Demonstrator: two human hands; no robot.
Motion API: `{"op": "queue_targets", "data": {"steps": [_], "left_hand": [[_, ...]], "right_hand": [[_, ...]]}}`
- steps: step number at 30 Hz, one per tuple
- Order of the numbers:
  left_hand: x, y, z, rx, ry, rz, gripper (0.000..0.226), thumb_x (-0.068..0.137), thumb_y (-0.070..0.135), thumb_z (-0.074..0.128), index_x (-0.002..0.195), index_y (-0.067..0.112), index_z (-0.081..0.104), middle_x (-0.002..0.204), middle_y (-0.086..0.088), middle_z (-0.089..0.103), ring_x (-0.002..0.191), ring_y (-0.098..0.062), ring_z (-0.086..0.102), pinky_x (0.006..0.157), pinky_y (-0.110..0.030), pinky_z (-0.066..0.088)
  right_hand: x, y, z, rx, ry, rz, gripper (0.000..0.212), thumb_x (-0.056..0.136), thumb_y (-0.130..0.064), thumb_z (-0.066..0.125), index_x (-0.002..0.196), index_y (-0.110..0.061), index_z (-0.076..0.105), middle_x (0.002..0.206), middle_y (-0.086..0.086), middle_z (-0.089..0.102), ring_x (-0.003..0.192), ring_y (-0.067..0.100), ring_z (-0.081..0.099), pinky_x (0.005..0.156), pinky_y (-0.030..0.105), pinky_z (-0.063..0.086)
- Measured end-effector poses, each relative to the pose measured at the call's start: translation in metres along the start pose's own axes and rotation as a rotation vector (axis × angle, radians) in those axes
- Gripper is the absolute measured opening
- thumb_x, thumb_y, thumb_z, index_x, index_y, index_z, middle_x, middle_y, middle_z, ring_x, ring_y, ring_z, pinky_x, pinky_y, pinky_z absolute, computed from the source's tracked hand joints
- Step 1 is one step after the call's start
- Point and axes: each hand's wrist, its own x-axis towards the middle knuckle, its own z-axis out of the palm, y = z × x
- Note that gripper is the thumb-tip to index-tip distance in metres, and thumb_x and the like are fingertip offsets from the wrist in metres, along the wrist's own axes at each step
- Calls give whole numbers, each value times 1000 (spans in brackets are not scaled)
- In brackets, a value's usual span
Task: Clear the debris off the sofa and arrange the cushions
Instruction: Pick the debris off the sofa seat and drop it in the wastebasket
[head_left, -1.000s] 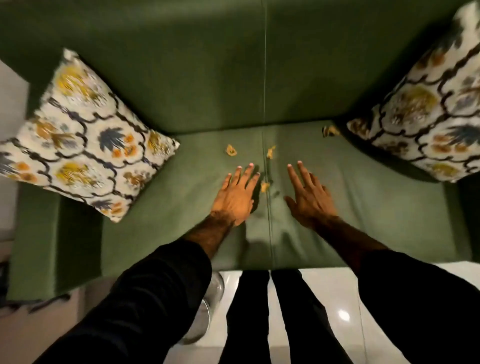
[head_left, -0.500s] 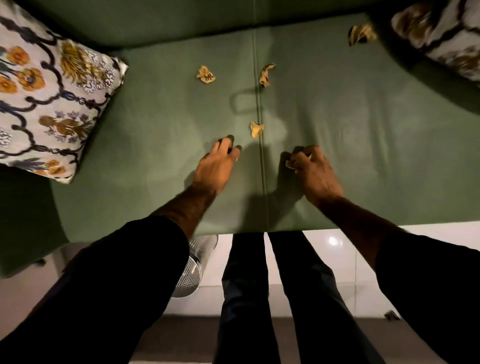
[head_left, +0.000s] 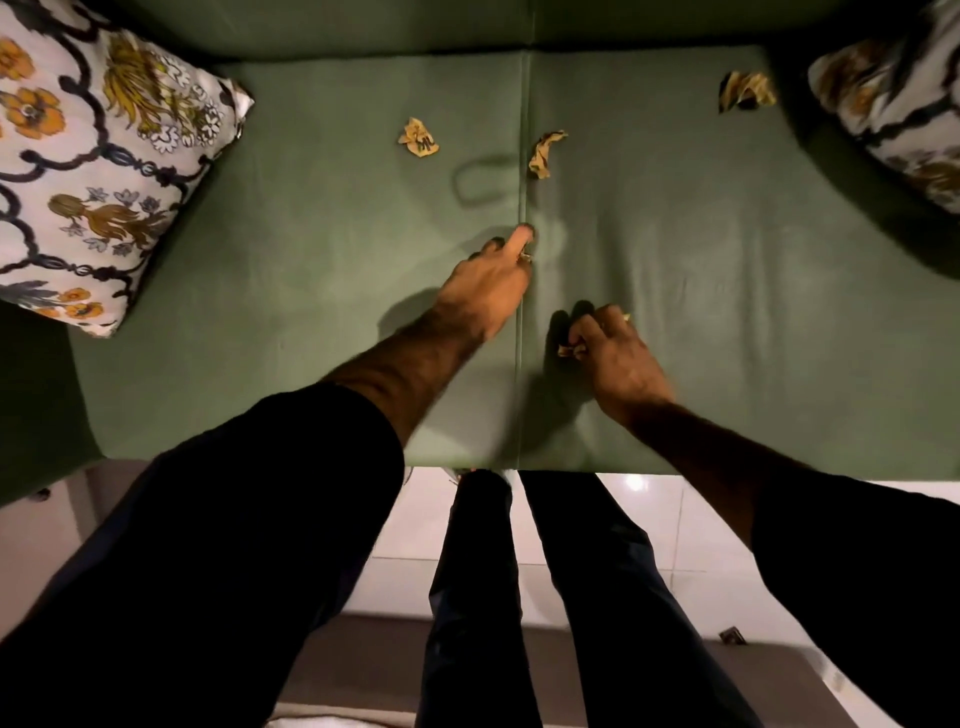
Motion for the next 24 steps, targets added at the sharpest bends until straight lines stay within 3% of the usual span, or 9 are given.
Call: {"op": "queue_targets", "data": {"steps": [2, 6, 10, 13, 16, 19, 20, 22, 24], "left_hand": [[0, 0, 4, 1, 22, -24, 32, 99, 2, 37, 128, 3, 50, 139, -16, 45, 122, -38, 51, 96, -51, 47], [-21, -4, 25, -67, 56, -111, 32, 93, -7, 47, 121, 1, 61, 148, -13, 40, 133, -32, 42, 100, -46, 49], [-70, -11, 55, -280, 103, -292, 32, 95, -3, 43, 121, -1, 61, 142, -13, 48, 131, -31, 44, 101, -46, 45], [-133, -21, 90, -449, 225, -390, 29, 95, 2, 42, 111, -1, 65, 140, -16, 51, 129, -34, 46, 98, -47, 43], [-203, -37, 137, -719, 385, -613, 20, 89, 0, 48, 97, 2, 66, 119, -15, 63, 116, -32, 55, 89, -47, 47], [-265, -64, 188, -944, 395, -864, 16, 86, 5, 53, 91, 12, 66, 94, 1, 63, 88, -16, 61, 74, -35, 48], [-286, -74, 206, -911, 382, -892, 21, 85, 1, 53, 91, 15, 69, 96, 2, 64, 87, -15, 61, 72, -34, 47], [-321, -90, 238, -766, 336, -919, 20, 87, 1, 57, 96, 12, 71, 112, -7, 64, 98, -28, 63, 79, -39, 52], [-347, -107, 263, -751, 336, -967, 17, 86, 5, 59, 95, 11, 73, 121, -11, 63, 103, -36, 64, 88, -45, 51]], "right_hand": [[-3, -1, 3, 6, 32, -5, 18, 95, -20, 50, 113, -21, 49, 126, 9, 41, 104, 32, 51, 86, 42, 54], [-8, -10, 17, -9, 81, -10, 16, 93, -17, 49, 109, -19, 50, 116, 9, 49, 104, 30, 49, 84, 39, 48], [-19, -40, 41, -35, 55, -83, 13, 93, -18, 48, 106, -21, 50, 110, 6, 51, 102, 28, 49, 81, 37, 46], [-30, -76, 66, -64, 10, -155, 12, 92, -14, 50, 104, -19, 52, 111, 6, 52, 103, 31, 51, 79, 40, 50], [-45, -129, 106, -103, -97, -261, 17, 89, -10, 50, 105, -17, 53, 112, 8, 53, 106, 33, 53, 82, 45, 51], [-63, -181, 152, -116, -135, -363, 23, 87, -9, 53, 108, -17, 58, 111, 10, 57, 103, 33, 59, 85, 41, 51], [-70, -198, 171, -136, -153, -416, 23, 88, -10, 53, 110, -16, 60, 110, 9, 59, 102, 32, 59, 85, 39, 49], [-81, -226, 206, -102, -243, -441, 23, 94, -11, 47, 113, -14, 60, 111, 9, 59, 103, 32, 58, 86, 38, 49], [-90, -250, 244, -137, -342, -465, 29, 99, -15, 40, 122, -15, 57, 120, 12, 58, 113, 33, 56, 92, 43, 50]]}}
